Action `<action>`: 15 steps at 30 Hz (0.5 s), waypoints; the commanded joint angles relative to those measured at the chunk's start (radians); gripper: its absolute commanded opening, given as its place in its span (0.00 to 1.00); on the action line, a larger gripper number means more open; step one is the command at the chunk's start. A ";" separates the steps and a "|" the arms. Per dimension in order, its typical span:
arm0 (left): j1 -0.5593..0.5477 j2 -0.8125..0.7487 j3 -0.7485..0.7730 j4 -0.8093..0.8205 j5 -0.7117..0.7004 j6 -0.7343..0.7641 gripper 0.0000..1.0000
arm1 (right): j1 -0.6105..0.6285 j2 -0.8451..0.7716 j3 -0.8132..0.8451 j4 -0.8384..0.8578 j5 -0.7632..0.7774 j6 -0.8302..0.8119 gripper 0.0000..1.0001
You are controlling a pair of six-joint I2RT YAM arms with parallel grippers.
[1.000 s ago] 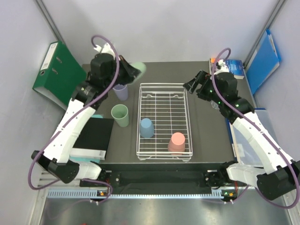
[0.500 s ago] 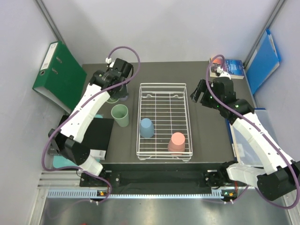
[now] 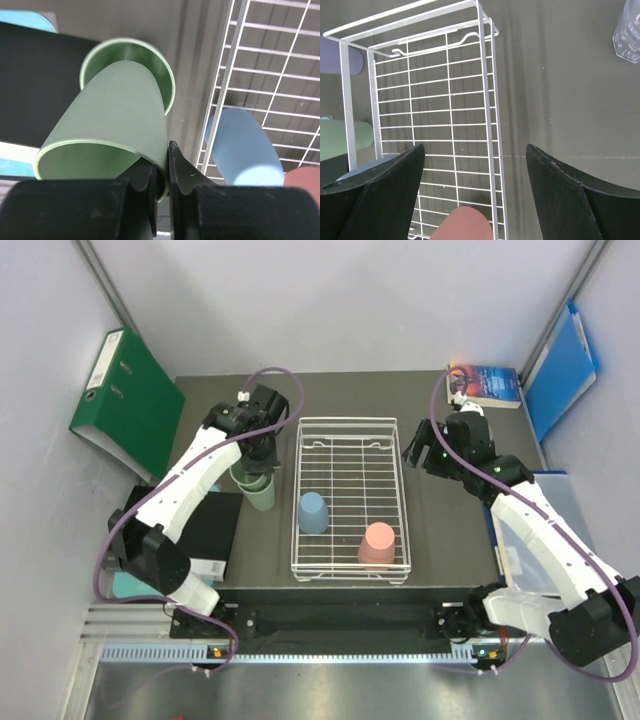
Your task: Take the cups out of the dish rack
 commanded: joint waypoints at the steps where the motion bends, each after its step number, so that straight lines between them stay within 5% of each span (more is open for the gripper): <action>1: -0.002 -0.025 -0.034 0.054 0.037 -0.002 0.03 | 0.015 -0.002 0.000 0.039 0.000 0.001 0.81; 4: -0.002 -0.008 -0.017 0.054 0.023 0.000 0.34 | 0.015 -0.002 0.000 0.037 0.002 0.001 0.81; 8: -0.002 -0.020 0.050 0.065 -0.029 -0.003 0.62 | 0.018 -0.005 0.000 0.037 0.006 -0.003 0.81; 15: -0.001 -0.122 0.090 0.208 -0.114 -0.029 0.76 | 0.041 -0.025 0.018 0.059 -0.008 -0.058 0.81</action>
